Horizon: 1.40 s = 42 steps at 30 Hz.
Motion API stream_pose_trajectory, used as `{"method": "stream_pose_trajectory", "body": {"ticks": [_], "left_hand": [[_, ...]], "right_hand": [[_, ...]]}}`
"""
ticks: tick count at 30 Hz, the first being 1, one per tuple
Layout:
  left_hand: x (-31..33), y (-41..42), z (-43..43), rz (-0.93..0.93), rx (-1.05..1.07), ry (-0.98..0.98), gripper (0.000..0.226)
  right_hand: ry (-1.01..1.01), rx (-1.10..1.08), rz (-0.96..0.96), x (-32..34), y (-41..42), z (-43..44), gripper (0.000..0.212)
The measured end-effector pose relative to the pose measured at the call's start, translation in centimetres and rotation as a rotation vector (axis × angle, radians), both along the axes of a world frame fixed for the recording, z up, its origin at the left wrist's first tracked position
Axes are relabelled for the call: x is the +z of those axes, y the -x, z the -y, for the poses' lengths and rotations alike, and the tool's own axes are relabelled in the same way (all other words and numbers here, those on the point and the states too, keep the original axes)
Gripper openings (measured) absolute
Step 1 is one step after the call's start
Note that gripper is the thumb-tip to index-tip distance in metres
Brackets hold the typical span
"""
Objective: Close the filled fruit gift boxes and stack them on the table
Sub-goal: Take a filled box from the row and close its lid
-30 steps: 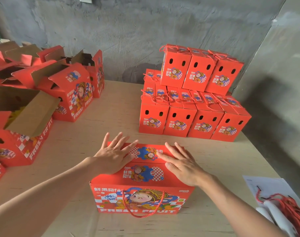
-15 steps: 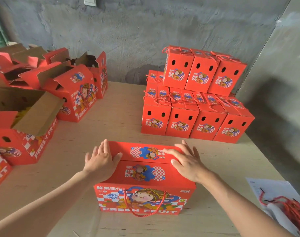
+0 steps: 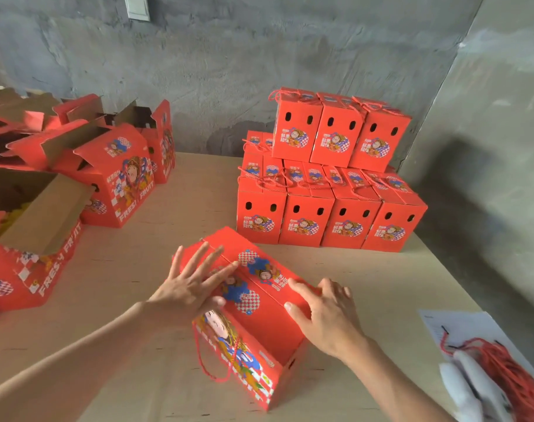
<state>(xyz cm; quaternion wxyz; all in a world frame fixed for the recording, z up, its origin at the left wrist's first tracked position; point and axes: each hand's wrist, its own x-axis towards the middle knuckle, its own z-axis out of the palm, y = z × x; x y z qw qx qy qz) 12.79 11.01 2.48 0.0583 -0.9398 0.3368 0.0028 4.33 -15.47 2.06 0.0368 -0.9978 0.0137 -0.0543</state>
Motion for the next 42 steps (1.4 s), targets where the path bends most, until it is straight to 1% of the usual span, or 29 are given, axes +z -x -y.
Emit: {"method": "stream_pose_trajectory", "body": {"ticks": [1,2,3,4,5,6,7,8,9,10,11,12,14,15,17,18,21,23,24,25,26,27,29,31,33,36,38,40,42], "left_hand": [[-0.1,-0.9,-0.3,-0.089,0.083,0.056,0.100],[-0.5,-1.2,-0.3,-0.171,0.238,0.153,0.104],[-1.2,-1.3,0.0,-0.238,0.364,0.213,0.100],[-1.8,-0.8,0.7,-0.382,0.448,0.343,0.089],[-2.7,-0.2,1.7,-0.492,0.493,0.520,0.068],[-3.2,-0.3,2.8,-0.565,0.609,0.767,0.051],[-4.5,0.2,3.3,-0.552,0.641,0.824,0.062],[-4.5,1.1,4.0,-0.590,0.756,0.812,0.063],[-5.1,1.7,4.3,-0.696,0.917,0.947,0.042],[-5.0,2.6,4.0,-0.702,0.815,0.911,0.047],[-5.2,3.6,3.7,-0.775,0.827,0.882,0.066],[-5.1,4.5,3.6,-0.862,0.853,0.918,0.073],[-4.6,5.7,3.4,-1.055,0.903,1.037,0.064],[-4.8,5.8,3.2,-1.106,0.899,1.042,0.057],[-4.3,5.7,3.1,-1.146,0.971,1.176,0.036],[-4.1,5.4,3.1,-1.152,1.038,1.284,0.029],[-2.5,3.9,3.7,-1.030,1.111,1.454,0.029],[-0.7,3.3,3.9,-0.942,1.058,1.569,0.026],[0.5,2.9,4.1,-0.858,0.986,1.629,0.022],[1.7,2.5,4.2,-0.765,0.895,1.661,0.025],[3.0,2.1,4.3,-0.682,0.792,1.674,0.028],[4.6,1.8,4.4,-0.599,0.673,1.677,0.026],[7.9,1.3,4.9,-0.435,0.407,1.631,0.022],[10.6,1.0,5.4,-0.318,0.197,1.461,0.029],[11.7,0.9,5.9,-0.254,0.097,1.250,0.032],[11.0,0.9,5.2,-0.133,0.101,1.115,0.027],[9.4,1.0,4.2,-0.030,0.133,1.071,0.023],[7.0,1.4,3.3,-0.063,0.210,1.050,0.019],[4.1,2.3,2.6,-0.157,0.264,0.924,0.016]], "right_hand": [[0.013,-0.020,0.000,0.1,0.8,-0.6,0.055],[0.024,-0.040,-0.004,0.0,1.6,-1.1,0.057],[0.022,-0.052,-0.014,-0.1,2.4,-1.6,0.060],[-0.019,-0.056,-0.021,-0.3,3.2,-2.1,0.061],[-0.105,-0.056,-0.022,-0.5,4.1,-2.5,0.061],[-0.233,-0.060,-0.016,-0.6,4.7,-2.7,0.059],[-0.392,-0.075,-0.002,-0.8,5.0,-2.6,0.053],[-0.562,-0.120,0.006,-1.1,5.1,-2.2,0.047],[-0.737,-0.204,0.001,-1.3,4.8,-1.6,0.043],[-0.894,-0.311,-0.053,-1.4,4.4,-1.0,0.042],[-0.992,-0.397,-0.151,-1.4,4.1,-0.8,0.048],[-1.037,-0.446,-0.279,-1.7,3.9,-0.8,0.058],[-1.197,-0.499,-0.429,-2.4,3.6,-1.6,0.066],[-1.310,-0.519,-0.443,-2.5,3.4,-2.0,0.062],[-1.458,-0.539,-0.388,-2.2,2.4,-2.5,0.048],[-1.504,-0.543,-0.328,-1.9,1.7,-2.7,0.042],[-1.553,-0.560,-0.037,-0.7,-0.7,-3.2,0.029],[-1.529,-0.533,0.154,0.6,-1.7,-3.4,0.026],[-1.515,-0.479,0.219,1.6,-2.0,-3.7,0.019],[-1.485,-0.403,0.262,2.7,-2.1,-4.0,0.016],[-1.432,-0.328,0.286,3.8,-2.3,-4.3,0.019],[-1.369,-0.264,0.293,4.9,-2.5,-4.5,0.021],[-1.292,-0.138,0.227,6.9,-3.0,-5.3,0.023],[-1.380,-0.013,0.108,8.7,-3.4,-6.6,0.022],[-1.516,0.057,0.000,10.1,-3.4,-7.7,0.024],[-1.660,0.106,-0.235,11.2,-2.8,-8.1,0.025],[-1.730,0.056,-0.342,11.4,-2.4,-8.1,0.023],[-1.839,-0.056,-0.313,11.8,-2.5,-8.0,0.023],[-1.792,-0.101,-0.231,12.3,-2.9,-7.8,0.024]]}}
